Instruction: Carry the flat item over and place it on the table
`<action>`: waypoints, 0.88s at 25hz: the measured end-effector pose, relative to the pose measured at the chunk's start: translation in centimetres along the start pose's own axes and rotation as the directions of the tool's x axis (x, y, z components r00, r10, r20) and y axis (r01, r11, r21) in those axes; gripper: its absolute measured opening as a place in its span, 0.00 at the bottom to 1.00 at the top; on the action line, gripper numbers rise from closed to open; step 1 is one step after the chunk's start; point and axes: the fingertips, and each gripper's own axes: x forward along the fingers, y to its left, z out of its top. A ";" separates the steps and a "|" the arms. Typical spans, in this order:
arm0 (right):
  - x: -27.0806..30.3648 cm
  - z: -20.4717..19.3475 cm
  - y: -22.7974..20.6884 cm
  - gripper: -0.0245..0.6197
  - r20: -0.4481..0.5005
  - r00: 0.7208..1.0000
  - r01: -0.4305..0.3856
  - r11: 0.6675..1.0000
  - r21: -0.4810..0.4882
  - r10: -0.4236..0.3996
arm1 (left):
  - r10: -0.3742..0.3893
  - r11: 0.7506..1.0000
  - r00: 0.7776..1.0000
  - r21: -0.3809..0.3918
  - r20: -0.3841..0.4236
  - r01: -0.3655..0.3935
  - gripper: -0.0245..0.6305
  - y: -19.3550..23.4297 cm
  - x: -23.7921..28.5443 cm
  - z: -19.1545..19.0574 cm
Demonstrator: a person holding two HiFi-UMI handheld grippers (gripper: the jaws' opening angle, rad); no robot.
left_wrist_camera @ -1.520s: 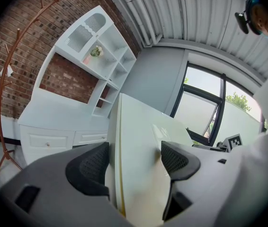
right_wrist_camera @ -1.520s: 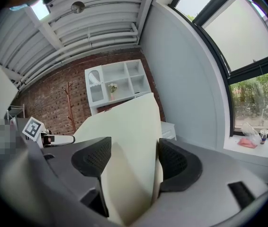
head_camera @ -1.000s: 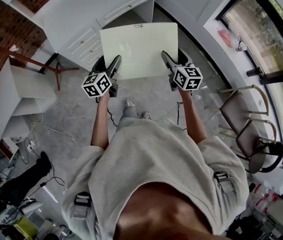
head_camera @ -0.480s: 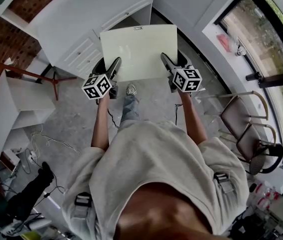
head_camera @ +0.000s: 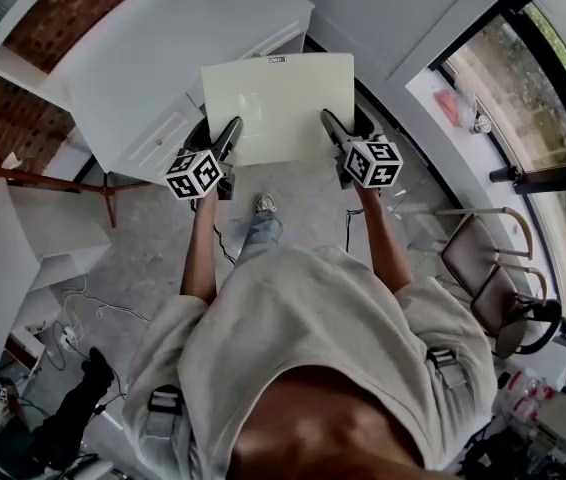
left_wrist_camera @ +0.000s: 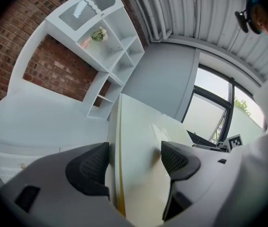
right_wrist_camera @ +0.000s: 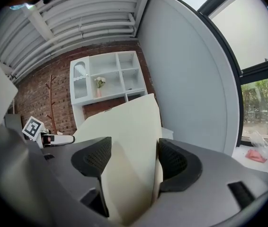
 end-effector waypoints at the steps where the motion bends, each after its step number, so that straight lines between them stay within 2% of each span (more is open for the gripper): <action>1: 1.0 0.4 -0.2 0.55 0.001 1.000 0.004 1.000 0.001 -0.004 | -0.004 1.000 1.000 0.001 -0.002 0.004 0.57 0.6 0.8 0.7; 13: 11.5 4.4 -2.1 0.55 0.010 0.998 0.054 0.999 -0.001 -0.054 | -0.050 0.999 0.998 0.004 -0.022 0.050 0.57 6.8 9.5 6.9; 22: 16.7 4.9 -2.7 0.55 0.013 0.996 0.083 0.996 0.015 -0.083 | -0.072 0.997 0.997 0.013 -0.043 0.072 0.57 10.6 13.6 9.1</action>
